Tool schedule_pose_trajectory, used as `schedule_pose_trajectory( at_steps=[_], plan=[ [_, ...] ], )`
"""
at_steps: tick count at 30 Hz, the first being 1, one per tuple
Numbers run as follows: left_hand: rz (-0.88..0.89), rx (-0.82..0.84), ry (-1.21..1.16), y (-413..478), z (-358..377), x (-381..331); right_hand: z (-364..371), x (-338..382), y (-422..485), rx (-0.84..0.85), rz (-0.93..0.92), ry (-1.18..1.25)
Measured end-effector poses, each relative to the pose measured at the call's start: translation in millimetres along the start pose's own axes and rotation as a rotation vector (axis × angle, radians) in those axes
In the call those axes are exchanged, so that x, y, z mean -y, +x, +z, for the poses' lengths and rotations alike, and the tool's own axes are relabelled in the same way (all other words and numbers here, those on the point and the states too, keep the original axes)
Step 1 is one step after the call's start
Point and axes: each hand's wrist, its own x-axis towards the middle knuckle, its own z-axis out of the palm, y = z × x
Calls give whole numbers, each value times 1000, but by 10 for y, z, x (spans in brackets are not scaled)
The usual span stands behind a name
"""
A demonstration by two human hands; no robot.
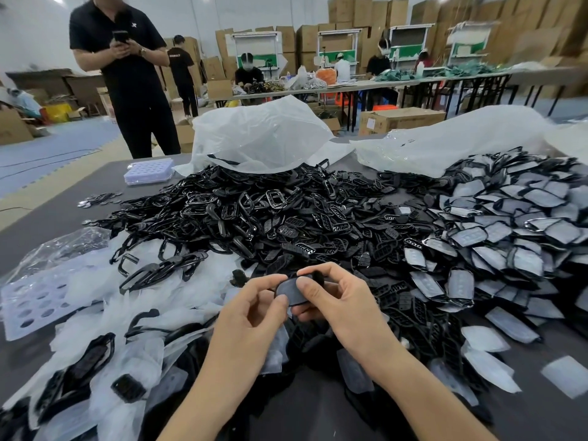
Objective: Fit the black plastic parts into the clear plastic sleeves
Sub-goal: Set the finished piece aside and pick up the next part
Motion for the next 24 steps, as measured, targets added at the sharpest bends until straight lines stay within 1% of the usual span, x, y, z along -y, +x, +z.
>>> schedule_pose_trajectory(
  at_steps=[4,8,11,19,21,24],
  plan=[
    [-9,48,10,-12,9,-6,4,0,-6,25,-11,-54],
    [-43,13,-101,-24,14,-9,-12,9,-6,18,-25,-92],
    [-37,-14,-107,-23,22,-26,-18,5,-5,38,-12,-71],
    [50,-69,45,-49,51,-7,1,-9,-8,117,-2,-101],
    [52,-77,73,-51,43,10,-4,-15,-6,114,2,-110],
    [34,-42,107,-37,40,38,-28,-32,4,87,-4,-159]
  ],
)
